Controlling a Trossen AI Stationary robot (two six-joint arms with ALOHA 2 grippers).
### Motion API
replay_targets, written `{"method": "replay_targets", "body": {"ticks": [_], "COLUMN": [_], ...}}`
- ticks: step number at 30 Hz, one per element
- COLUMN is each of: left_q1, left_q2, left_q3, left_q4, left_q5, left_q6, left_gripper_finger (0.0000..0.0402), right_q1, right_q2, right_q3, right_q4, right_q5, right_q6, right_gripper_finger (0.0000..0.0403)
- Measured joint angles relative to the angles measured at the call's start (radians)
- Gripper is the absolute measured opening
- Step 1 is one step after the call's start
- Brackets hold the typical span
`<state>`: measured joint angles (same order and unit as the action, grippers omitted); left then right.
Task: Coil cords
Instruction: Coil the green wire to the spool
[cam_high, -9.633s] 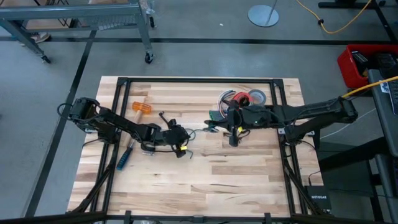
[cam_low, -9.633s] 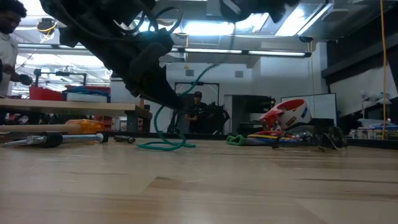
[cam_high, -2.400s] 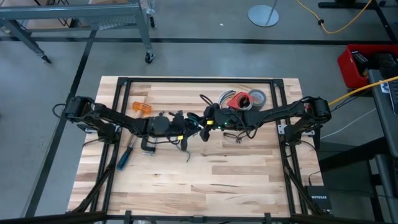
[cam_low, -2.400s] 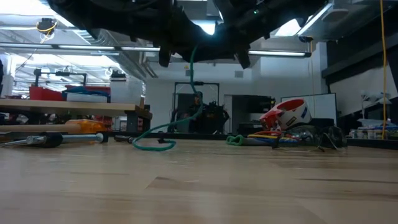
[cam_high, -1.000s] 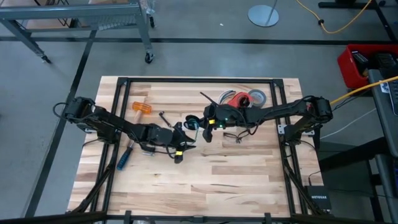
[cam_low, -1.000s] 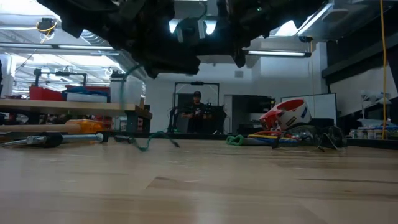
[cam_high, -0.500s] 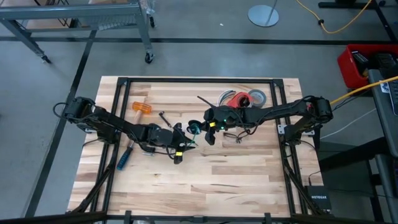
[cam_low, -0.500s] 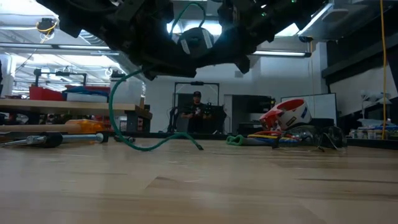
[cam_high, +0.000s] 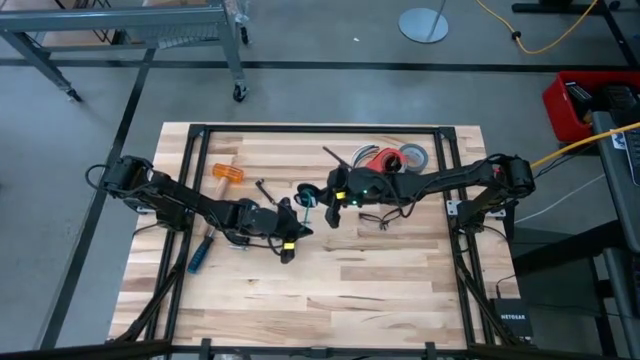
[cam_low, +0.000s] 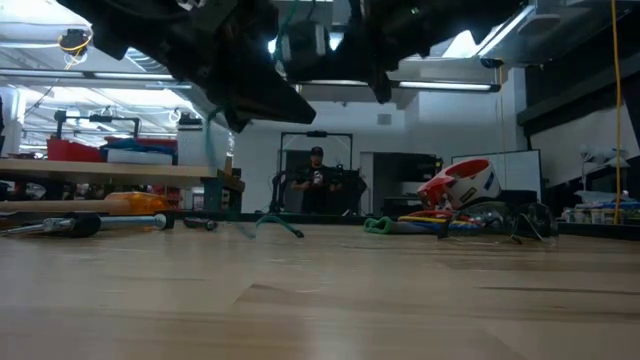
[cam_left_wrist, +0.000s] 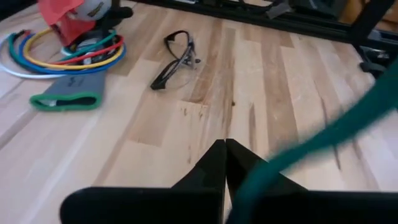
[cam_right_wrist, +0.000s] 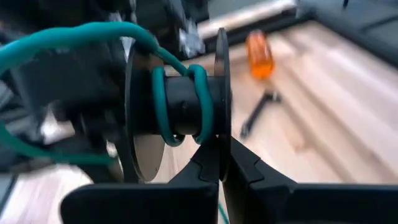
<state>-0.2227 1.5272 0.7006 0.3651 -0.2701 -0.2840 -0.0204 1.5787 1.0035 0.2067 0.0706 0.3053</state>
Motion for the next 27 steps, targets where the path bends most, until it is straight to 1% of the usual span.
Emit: {"method": "replay_targets", "body": {"ticks": [7,9,17,23,27], "left_q1": [-0.005,-0.005,-0.005,-0.005,-0.006], "left_q2": [0.0,0.0,0.0,0.0,-0.001], "left_q3": [0.0,0.0,0.0,0.001,0.001], "left_q4": [-0.013,-0.014,-0.022,-0.092,-0.099], "left_q5": [-0.04,-0.055,-0.057,-0.057,-0.082], "left_q6": [-0.007,-0.021,-0.018,-0.032,-0.064], "left_gripper_finger": [0.0,0.0,0.0001,0.0,0.0], "right_q1": [0.0,0.0,-0.002,-0.036,-0.059], "right_q2": [0.0,0.0,0.0,-0.005,-0.006], "right_q3": [0.0,0.0,0.0,0.0,-0.001], "right_q4": [0.193,0.225,0.317,0.381,0.459], "right_q5": [0.008,0.008,-0.021,-0.107,-0.196], "right_q6": [0.001,0.001,0.0,0.008,0.057], "right_gripper_finger": [0.0003,0.0003,0.0003,0.0003,0.0003]}}
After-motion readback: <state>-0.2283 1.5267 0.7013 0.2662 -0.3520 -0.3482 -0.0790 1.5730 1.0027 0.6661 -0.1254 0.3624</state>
